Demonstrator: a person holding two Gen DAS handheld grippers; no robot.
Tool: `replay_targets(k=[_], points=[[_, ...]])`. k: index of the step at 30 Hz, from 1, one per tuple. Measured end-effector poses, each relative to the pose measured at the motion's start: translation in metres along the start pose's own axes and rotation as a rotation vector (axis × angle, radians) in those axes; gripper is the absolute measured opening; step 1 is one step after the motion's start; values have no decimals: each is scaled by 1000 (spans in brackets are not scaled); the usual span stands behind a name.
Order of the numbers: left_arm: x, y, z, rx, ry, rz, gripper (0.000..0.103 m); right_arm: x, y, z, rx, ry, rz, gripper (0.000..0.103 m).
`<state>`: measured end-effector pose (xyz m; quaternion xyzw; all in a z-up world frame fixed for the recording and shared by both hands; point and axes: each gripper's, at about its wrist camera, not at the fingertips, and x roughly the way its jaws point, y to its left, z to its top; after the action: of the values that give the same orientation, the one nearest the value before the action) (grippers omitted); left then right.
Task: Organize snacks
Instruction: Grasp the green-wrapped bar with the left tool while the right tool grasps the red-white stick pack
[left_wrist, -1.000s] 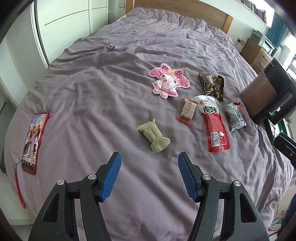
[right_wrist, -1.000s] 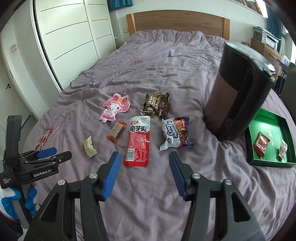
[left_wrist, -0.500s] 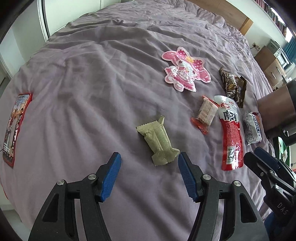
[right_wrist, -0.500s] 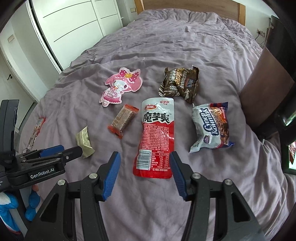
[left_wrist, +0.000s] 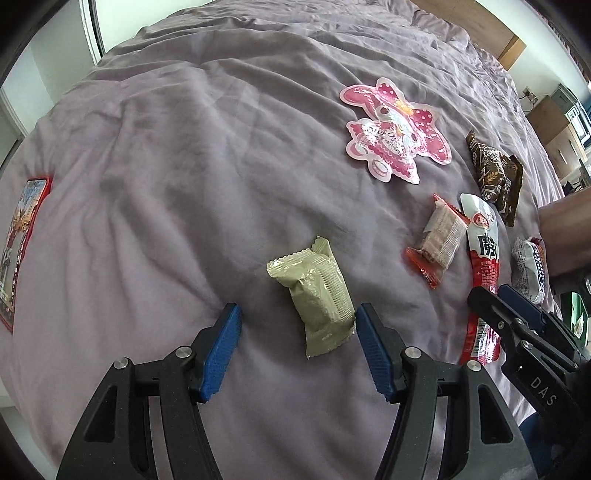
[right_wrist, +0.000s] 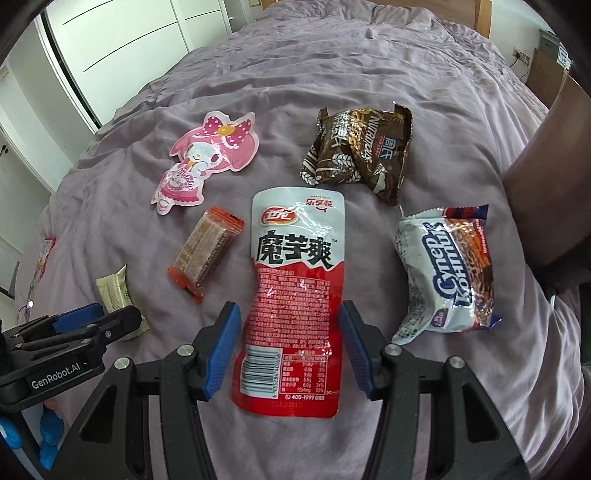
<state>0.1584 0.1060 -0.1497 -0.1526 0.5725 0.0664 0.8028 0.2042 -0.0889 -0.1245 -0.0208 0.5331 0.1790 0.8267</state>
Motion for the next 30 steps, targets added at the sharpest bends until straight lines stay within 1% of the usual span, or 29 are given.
replay_targets(k=[12, 14, 16, 18, 19, 23, 30], points=[[9, 3, 3, -29, 26, 6, 58, 10, 0, 3, -3, 22, -13, 103], [9, 4, 4, -41, 31, 10, 57, 10, 1, 3, -10, 21, -18, 103], [11, 3, 7, -53, 32, 22, 51, 10, 3, 4, -23, 22, -25, 103], [11, 4, 7, -48, 31, 38, 42, 9, 3, 4, -25, 22, -25, 103], [11, 4, 7, -46, 30, 43, 39, 9, 3, 3, -25, 22, -23, 103], [11, 6, 9, -44, 30, 61, 22, 7, 1, 3, -19, 22, -18, 103], [6, 11, 8, -30, 17, 52, 20, -3, 2, 0, -8, 4, -8, 103]])
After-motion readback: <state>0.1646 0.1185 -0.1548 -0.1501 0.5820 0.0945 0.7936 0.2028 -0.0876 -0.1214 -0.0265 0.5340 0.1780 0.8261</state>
